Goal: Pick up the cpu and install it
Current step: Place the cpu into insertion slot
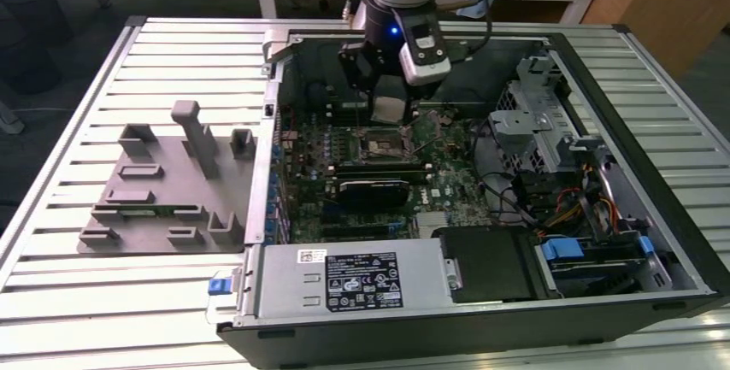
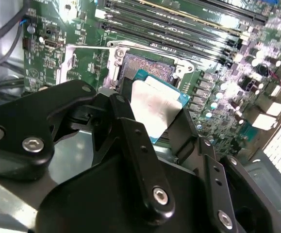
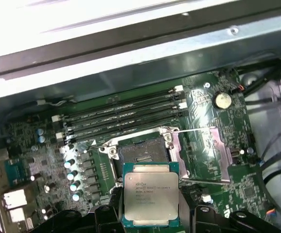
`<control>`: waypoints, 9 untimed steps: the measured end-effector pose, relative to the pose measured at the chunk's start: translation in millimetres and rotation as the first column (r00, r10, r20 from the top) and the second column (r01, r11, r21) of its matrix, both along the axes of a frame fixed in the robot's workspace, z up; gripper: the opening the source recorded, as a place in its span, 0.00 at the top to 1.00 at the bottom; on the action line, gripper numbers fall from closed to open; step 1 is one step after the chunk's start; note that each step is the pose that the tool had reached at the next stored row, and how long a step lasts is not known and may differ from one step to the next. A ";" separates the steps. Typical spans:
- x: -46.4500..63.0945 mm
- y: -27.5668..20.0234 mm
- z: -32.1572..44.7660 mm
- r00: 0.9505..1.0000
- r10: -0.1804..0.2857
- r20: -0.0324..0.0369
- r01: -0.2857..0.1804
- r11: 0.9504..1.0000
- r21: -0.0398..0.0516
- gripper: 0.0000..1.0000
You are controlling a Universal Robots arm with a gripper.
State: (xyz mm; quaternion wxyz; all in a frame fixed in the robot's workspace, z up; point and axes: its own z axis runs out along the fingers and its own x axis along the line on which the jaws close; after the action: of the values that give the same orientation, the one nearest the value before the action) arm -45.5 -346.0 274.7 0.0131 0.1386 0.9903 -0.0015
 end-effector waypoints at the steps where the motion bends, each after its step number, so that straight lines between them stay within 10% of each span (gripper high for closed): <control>1: 0.0 0.0 0.0 1.000 -0.015 0.000 0.015 1.000 0.000 0.46; 9: 0.0 0.0 -0.4 0.990 -0.140 0.000 0.140 0.990 0.000 0.46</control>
State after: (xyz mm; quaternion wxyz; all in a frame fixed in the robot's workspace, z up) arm -45.5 -346.0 274.2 0.0130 0.2075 0.9781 -0.0024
